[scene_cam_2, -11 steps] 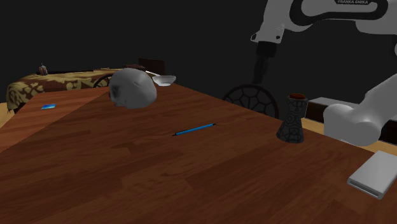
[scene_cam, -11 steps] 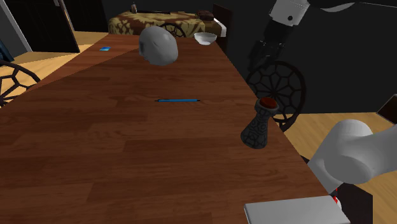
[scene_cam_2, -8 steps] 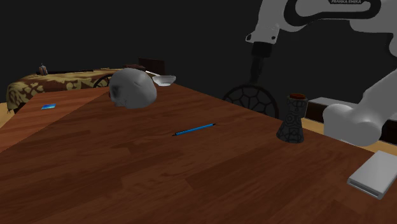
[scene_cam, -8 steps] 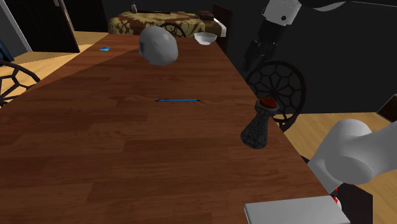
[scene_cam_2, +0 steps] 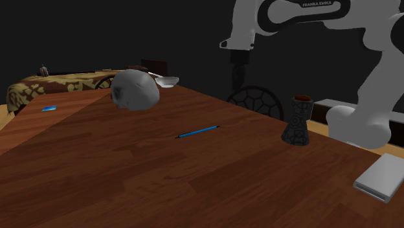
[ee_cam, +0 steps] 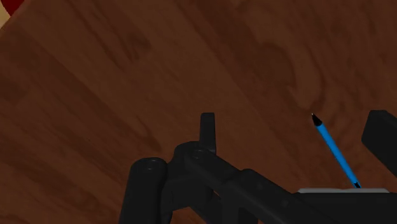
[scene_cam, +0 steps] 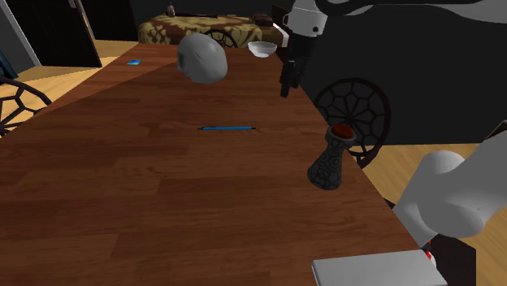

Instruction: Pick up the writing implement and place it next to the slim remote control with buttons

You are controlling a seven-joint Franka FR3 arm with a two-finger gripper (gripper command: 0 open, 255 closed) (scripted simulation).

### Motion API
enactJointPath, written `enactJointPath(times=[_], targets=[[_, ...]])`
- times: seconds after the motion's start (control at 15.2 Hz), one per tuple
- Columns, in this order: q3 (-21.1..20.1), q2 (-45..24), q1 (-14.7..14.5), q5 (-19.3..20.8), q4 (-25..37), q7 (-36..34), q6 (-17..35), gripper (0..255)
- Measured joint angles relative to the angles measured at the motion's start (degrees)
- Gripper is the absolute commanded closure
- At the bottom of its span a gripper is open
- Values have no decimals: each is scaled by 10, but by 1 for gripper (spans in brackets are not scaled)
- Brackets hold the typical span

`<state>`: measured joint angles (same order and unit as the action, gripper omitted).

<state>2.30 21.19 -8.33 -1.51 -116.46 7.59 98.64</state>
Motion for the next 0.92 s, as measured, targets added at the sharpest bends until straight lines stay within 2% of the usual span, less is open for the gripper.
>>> enactJointPath(times=[0.73,0.92], targets=[[-56,-229,-71,46,186,175,-22,0],[-66,-248,-81,56,184,196,-10,0]])
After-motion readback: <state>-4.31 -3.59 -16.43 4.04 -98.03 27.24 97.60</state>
